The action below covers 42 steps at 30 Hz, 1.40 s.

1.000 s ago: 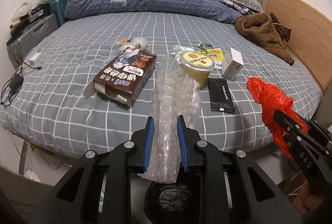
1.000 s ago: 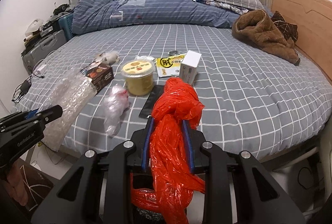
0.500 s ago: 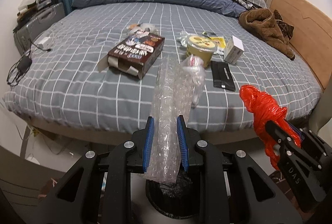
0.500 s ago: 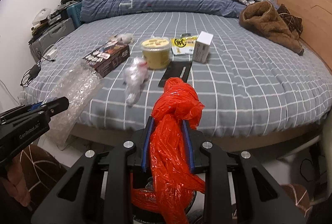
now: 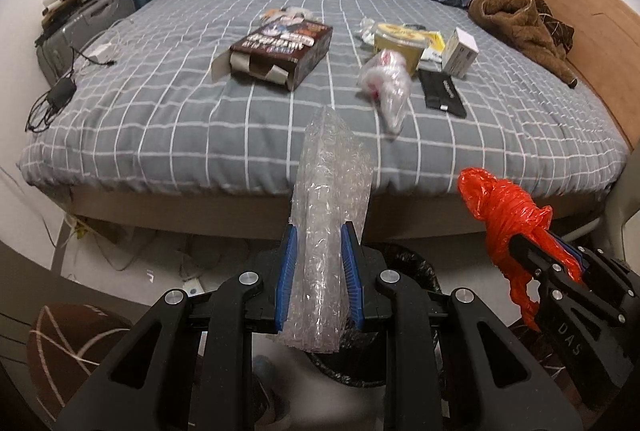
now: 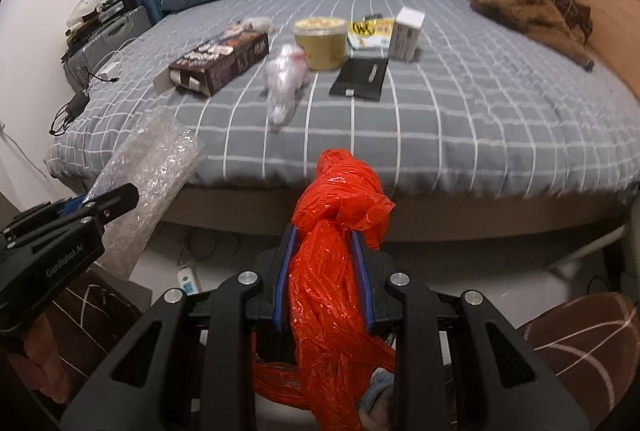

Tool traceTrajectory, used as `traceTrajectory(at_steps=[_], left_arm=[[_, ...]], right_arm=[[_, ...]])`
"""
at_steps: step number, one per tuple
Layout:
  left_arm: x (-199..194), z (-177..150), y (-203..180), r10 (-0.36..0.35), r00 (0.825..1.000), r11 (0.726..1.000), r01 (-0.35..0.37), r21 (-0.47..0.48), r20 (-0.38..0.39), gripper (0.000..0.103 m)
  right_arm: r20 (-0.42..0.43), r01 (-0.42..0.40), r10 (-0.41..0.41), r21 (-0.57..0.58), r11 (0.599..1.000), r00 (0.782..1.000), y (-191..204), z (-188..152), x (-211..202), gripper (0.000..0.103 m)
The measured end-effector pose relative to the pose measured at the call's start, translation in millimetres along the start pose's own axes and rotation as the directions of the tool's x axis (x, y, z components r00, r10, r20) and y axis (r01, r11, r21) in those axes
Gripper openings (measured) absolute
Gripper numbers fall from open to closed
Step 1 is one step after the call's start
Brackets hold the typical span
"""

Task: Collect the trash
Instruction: 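Lift the bubble wrap and red bag and carry both over the bin, then open the right tool over the bin while the left tool releases the bubble wrap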

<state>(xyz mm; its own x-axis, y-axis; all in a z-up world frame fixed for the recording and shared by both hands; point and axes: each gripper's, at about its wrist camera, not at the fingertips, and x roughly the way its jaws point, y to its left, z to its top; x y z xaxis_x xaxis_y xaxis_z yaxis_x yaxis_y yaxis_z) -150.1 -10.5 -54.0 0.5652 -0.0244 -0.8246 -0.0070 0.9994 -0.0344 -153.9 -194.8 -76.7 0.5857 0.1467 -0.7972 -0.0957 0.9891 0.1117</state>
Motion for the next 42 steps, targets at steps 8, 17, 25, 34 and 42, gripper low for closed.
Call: traceTrajectory(at_steps=[8, 17, 25, 34, 42], left_arm=[[29, -19, 11, -0.01, 0.998, 0.999, 0.008, -0.031, -0.062, 0.022], [73, -29, 10, -0.026, 0.986, 0.999, 0.02, -0.037, -0.163, 0.022], [106, -45, 14, -0.016, 0.969, 0.999, 0.007, -0.036, -0.245, 0.022], [126, -65, 43, 0.021, 0.957, 0.998, -0.039, -0.057, -0.29, 0.022], [132, -65, 52, 0.042, 0.957, 0.996, -0.062, -0.062, -0.285, 0.022]], right_arm=[[-0.076, 0.001, 0.0, 0.013, 1.0, 0.997, -5, -18, 27, 0.026], [-0.199, -0.013, 0.012, -0.002, 1.0, 0.98, -2, -34, 79, 0.026], [-0.298, -0.031, 0.032, 0.009, 0.999, 0.954, -3, -50, 120, 0.026], [-0.387, -0.047, 0.04, -0.01, 0.999, 0.921, 9, -60, 160, 0.029], [-0.34, -0.014, -0.001, -0.04, 0.999, 0.94, 18, -55, 160, 0.062]])
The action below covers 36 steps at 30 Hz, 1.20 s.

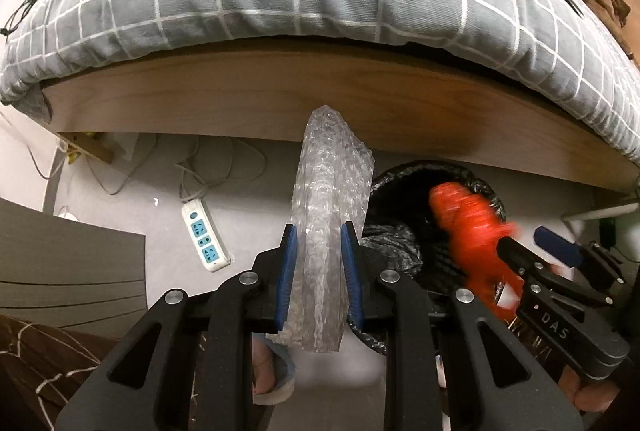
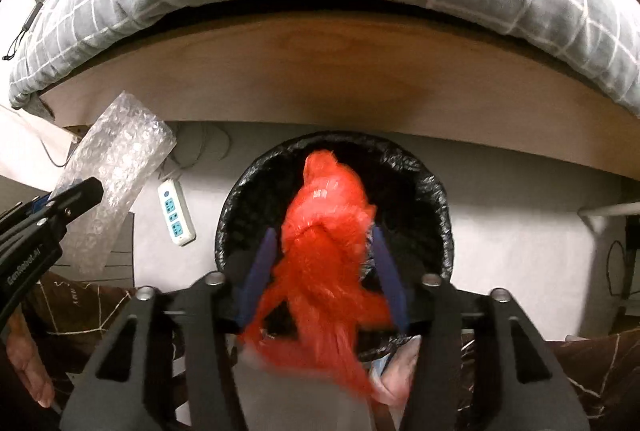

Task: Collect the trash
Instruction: 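Open the right tool over the bin while the left tool releases the bubble wrap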

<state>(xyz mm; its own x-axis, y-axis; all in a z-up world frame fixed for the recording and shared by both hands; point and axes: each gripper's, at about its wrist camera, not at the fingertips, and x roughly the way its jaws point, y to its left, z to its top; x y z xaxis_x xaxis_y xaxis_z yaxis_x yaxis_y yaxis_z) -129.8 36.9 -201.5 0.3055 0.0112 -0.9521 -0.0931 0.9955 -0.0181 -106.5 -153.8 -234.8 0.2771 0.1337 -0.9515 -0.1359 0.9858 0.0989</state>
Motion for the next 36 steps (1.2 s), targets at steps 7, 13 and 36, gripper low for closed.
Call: traceTrajectory(at_steps=[7, 13, 36], left_arm=[[0, 7, -36, -0.018, 1.0, 0.997, 0.017, 0.072, 0.01, 0.022], [-1, 7, -72, -0.059, 0.998, 0.989, 0.058, 0.136, 0.001, 0.022], [7, 0, -115, -0.096, 0.995, 0.972, 0.095, 0.215, -0.005, 0.039]], right_arm=[[0.092, 0.075, -0.079, 0.051, 0.996, 0.993, -36, 1, -20, 0.088], [0.142, 0.117, -0.133, 0.111, 0.987, 0.981, -72, -6, -46, 0.095], [0.232, 0.162, -0.206, 0.198, 0.967, 0.951, -104, -2, -75, 0.095]])
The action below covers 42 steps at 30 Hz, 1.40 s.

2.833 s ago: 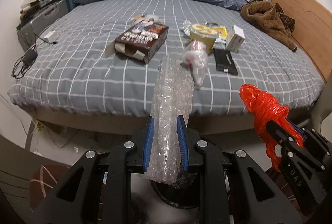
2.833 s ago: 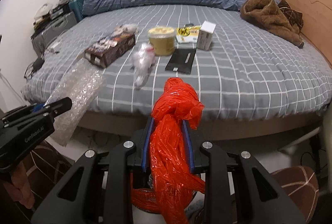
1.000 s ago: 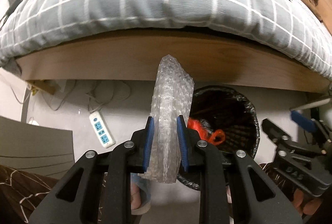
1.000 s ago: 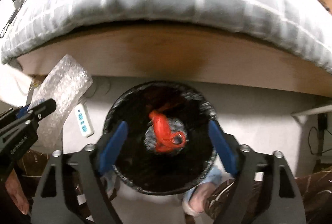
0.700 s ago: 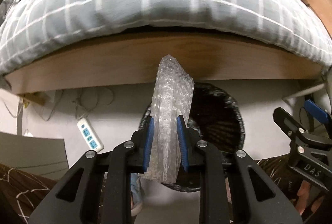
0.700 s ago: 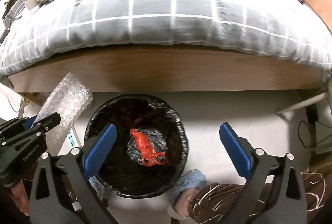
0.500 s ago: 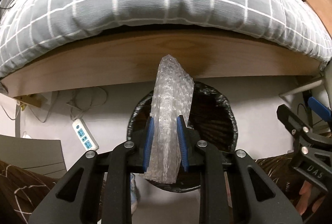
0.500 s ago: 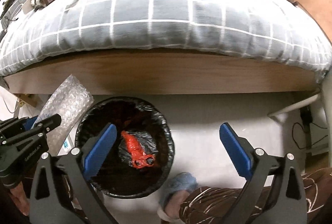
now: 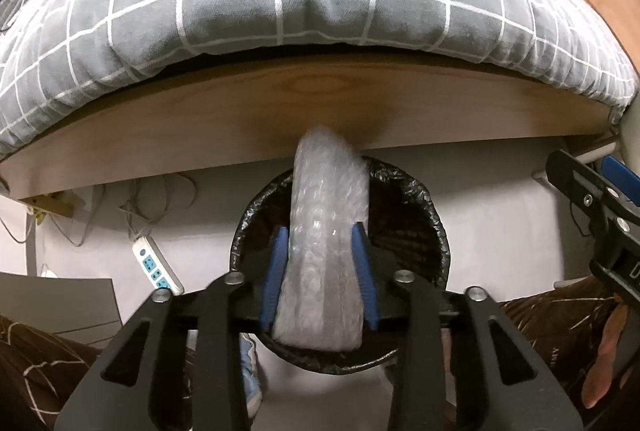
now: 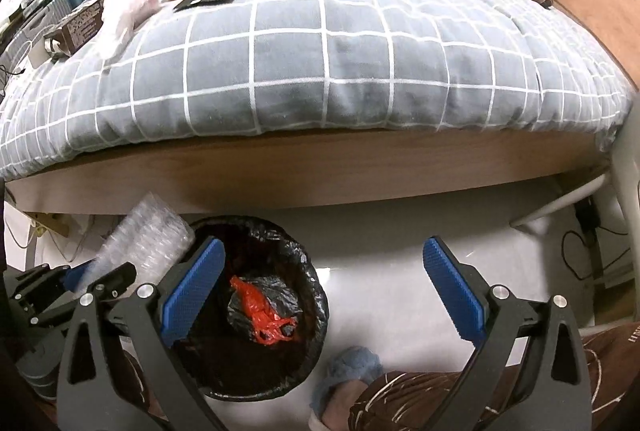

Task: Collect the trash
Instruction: 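Open the right tool over the bin while the left tool releases the bubble wrap, then move both open tools back toward the trash on the bed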

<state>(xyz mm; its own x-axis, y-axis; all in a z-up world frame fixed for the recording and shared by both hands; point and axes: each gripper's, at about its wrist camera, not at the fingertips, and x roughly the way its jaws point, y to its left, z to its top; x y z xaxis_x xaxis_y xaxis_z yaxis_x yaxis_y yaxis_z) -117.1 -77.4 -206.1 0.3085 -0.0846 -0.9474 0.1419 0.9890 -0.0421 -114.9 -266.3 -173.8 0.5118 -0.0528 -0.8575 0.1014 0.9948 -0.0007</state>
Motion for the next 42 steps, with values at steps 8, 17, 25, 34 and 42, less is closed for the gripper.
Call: traceTrajectory(at_steps=[8, 17, 25, 34, 42], left_arm=[[-28, 11, 8, 0.034, 0.996, 0.999, -0.033, -0.002, 0.088, 0.077], [-77, 31, 26, 0.069, 0.973, 0.998, -0.064, -0.03, 0.219, 0.097], [-109, 56, 47, 0.095, 0.954, 0.994, -0.078, -0.071, 0.284, 0.097], [-132, 103, 86, 0.12, 0.93, 0.99, -0.085, -0.113, 0.349, 0.097], [-123, 149, 116, 0.13, 0.923, 0.989, -0.095, -0.114, 0.362, 0.097]], right_arm=[[0.076, -0.003, 0.004, -0.013, 1.0, 0.997, 7, 16, -21, 0.095], [0.183, -0.023, 0.034, -0.059, 0.998, 0.983, 23, 43, -52, 0.096], [0.27, -0.051, 0.08, -0.113, 0.992, 0.959, 45, 71, -81, 0.096], [0.283, -0.103, 0.144, -0.154, 0.983, 0.948, 73, 104, -80, 0.095], [0.251, -0.156, 0.197, -0.175, 0.972, 0.948, 101, 129, -58, 0.095]])
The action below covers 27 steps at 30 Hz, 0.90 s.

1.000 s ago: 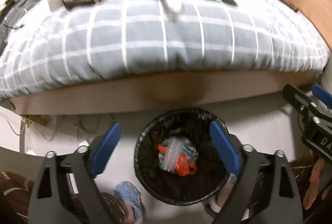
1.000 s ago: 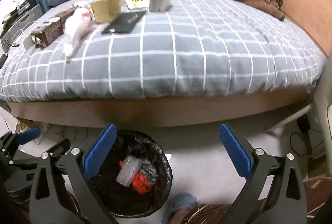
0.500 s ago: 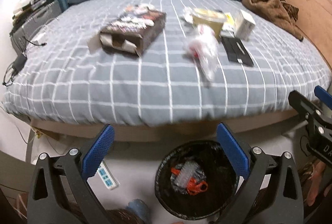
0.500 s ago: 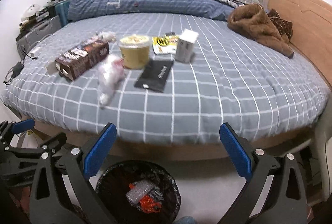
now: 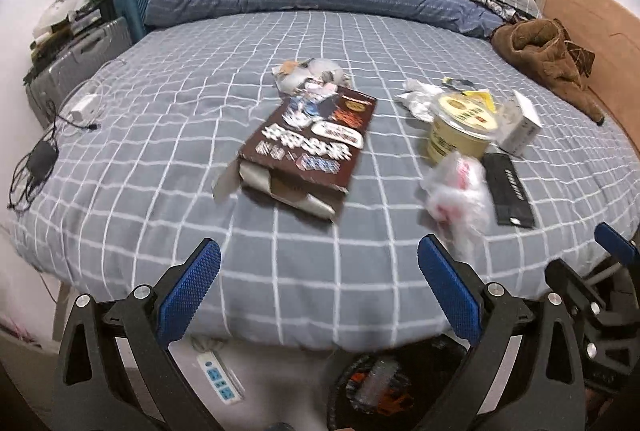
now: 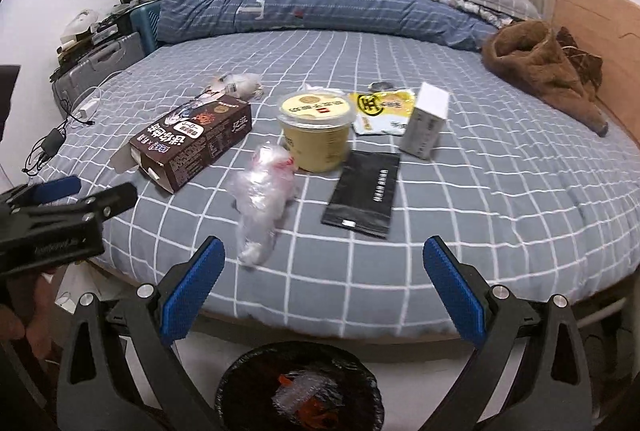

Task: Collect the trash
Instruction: 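Move both open tools back toward the trash on the bed, then grasp the brown snack box with the left tool while the right tool grasps the clear bag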

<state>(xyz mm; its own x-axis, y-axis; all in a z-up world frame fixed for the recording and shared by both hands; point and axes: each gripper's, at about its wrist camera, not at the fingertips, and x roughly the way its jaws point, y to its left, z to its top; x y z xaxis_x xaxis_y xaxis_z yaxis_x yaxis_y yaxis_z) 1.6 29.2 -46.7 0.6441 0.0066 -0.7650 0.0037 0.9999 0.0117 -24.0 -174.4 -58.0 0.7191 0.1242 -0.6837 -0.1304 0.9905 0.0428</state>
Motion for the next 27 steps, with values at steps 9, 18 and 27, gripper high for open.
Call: traceTrajectory(at_steps=[9, 18, 27], left_arm=[[38, 37, 11, -0.028, 0.999, 0.999, 0.029, 0.035, -0.029, 0.097], [70, 66, 9, -0.028, 0.998, 0.994, 0.033, 0.101, -0.053, 0.097], [96, 80, 0, -0.052, 0.993, 0.979, 0.072, 0.19, -0.11, 0.097]], right_arm=[[-0.019, -0.031, 0.03, -0.01, 0.999, 0.999, 14, 21, 35, 0.095], [-0.04, -0.041, 0.04, -0.029, 0.999, 0.998, 20, 39, 65, 0.095], [-0.07, -0.063, 0.06, -0.04, 0.997, 0.996, 25, 46, 84, 0.092]])
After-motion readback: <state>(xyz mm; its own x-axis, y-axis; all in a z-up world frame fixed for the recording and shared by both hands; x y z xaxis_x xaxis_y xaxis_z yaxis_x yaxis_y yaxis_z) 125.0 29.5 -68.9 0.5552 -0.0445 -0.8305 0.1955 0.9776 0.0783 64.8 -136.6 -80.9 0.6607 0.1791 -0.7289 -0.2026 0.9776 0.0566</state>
